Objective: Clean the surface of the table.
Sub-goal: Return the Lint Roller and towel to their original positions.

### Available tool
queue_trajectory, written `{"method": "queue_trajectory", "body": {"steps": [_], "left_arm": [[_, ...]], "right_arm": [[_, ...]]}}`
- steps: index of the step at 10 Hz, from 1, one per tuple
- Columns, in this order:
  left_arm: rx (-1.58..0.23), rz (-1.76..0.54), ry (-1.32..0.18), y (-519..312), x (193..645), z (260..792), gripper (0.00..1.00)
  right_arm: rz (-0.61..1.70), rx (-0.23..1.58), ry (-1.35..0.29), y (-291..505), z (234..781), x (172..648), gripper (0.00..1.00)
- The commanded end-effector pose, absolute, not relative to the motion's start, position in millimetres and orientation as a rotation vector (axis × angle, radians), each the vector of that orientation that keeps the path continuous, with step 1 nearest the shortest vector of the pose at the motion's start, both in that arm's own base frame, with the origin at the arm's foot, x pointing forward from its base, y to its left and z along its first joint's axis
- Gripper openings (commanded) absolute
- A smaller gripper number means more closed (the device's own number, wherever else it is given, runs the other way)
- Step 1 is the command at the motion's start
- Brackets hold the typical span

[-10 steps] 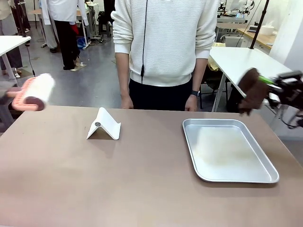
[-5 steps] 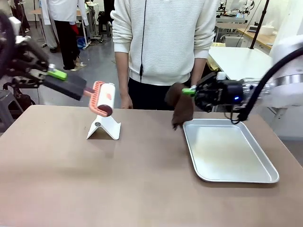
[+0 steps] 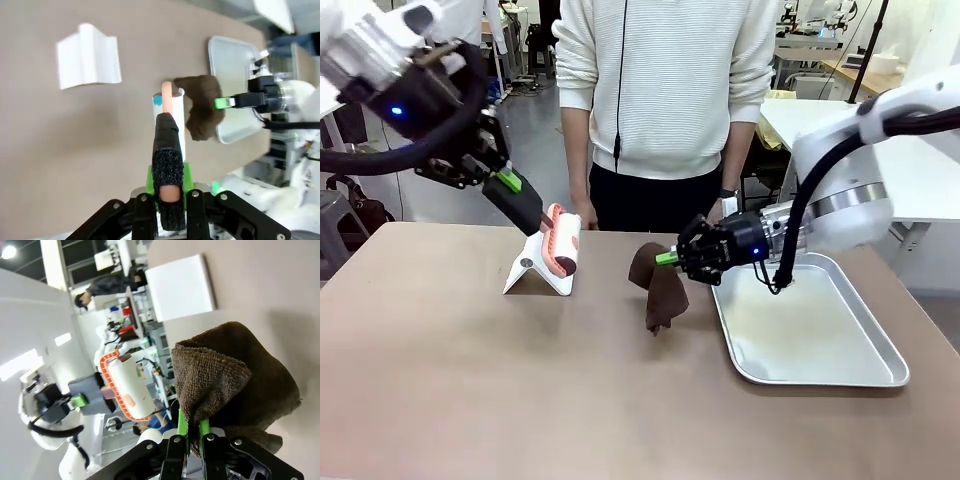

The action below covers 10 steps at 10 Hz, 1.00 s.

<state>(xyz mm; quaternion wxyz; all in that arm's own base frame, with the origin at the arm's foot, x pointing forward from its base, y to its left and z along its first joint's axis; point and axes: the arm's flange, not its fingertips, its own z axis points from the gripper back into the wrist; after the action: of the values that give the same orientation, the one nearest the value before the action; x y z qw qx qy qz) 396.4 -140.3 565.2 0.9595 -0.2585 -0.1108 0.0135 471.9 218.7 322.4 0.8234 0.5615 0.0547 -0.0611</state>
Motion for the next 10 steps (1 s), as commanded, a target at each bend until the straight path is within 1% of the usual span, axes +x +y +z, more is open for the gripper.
{"method": "queue_trajectory", "body": {"steps": [1,3,4,5,6,7,10], "left_arm": [[-0.429,0.015,-0.226,-159,421,573,0.22],[-0.373,0.018,-0.21,-180,445,564,0.22],[-0.35,0.061,-0.236,-184,459,558,0.22],[-0.349,0.108,-0.228,-185,471,552,0.22],[-0.359,0.181,-0.226,-184,484,545,0.22],[-0.364,0.201,-0.212,-181,493,538,0.22],[-0.406,0.217,-0.195,-181,504,526,0.22]], "right_arm": [[-0.154,1.124,0.075,228,320,486,0.09],[-0.216,1.077,-0.008,222,309,500,0.09],[-0.234,1.075,-0.016,219,303,504,0.09],[-0.251,1.052,-0.015,217,294,507,0.09],[-0.253,1.009,-0.024,214,287,511,0.09],[-0.248,0.954,-0.072,212,282,514,0.09],[-0.192,0.888,-0.031,210,273,511,0.09]]}}
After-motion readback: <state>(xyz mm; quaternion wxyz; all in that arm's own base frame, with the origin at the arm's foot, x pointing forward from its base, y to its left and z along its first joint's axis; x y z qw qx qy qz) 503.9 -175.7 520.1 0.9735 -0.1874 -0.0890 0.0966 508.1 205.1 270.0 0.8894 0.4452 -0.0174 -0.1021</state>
